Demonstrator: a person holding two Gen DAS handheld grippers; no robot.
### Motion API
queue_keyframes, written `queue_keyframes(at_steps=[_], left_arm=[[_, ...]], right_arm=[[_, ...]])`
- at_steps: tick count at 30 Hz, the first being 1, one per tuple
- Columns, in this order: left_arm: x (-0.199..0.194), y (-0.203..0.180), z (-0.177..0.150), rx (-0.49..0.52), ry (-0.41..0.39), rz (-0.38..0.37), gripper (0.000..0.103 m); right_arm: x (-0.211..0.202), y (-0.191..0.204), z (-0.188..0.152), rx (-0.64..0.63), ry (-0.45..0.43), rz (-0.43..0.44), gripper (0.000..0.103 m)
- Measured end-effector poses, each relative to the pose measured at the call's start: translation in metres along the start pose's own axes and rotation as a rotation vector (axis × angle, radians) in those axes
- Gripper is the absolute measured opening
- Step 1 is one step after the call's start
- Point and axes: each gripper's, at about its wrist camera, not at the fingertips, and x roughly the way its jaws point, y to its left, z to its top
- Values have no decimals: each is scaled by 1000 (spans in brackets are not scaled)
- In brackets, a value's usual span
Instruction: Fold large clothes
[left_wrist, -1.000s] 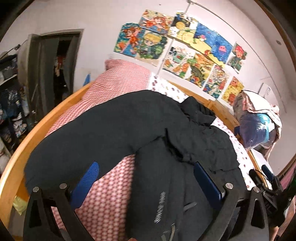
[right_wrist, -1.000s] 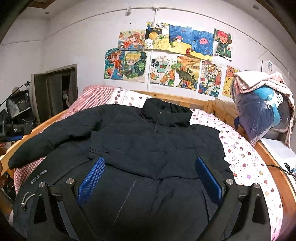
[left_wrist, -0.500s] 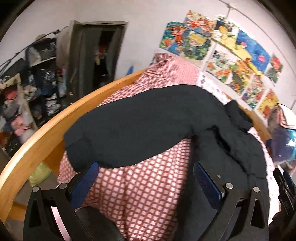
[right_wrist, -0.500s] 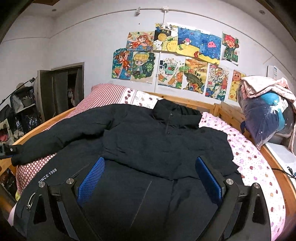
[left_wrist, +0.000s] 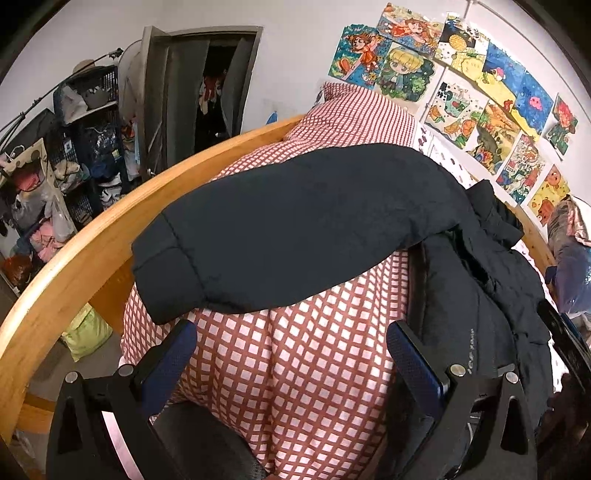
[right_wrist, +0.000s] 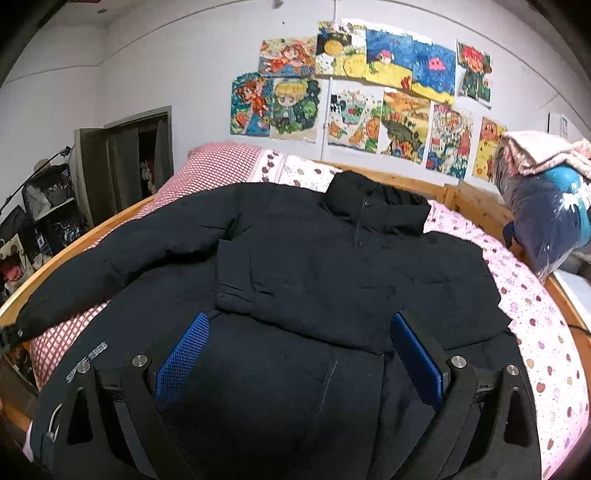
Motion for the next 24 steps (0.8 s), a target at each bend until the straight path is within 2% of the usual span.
queue_keyframes(at_steps=[6, 12, 19, 21, 24], left_arm=[[12, 7, -2, -21, 47, 21, 103], [23, 7, -4, -15, 88, 28, 103], [34, 4, -5, -6, 121, 41, 103], [37, 4, -4, -13, 127, 40, 103], [41, 4, -5, -24, 124, 29, 103]], right_arm=[[51, -1, 8, 48, 106, -22, 96], [77, 5, 13, 64, 116, -43, 96], [115, 12, -3, 80, 204, -24, 96], [121, 13, -9, 84, 219, -23, 101], [127, 13, -18, 96, 225, -13, 101]])
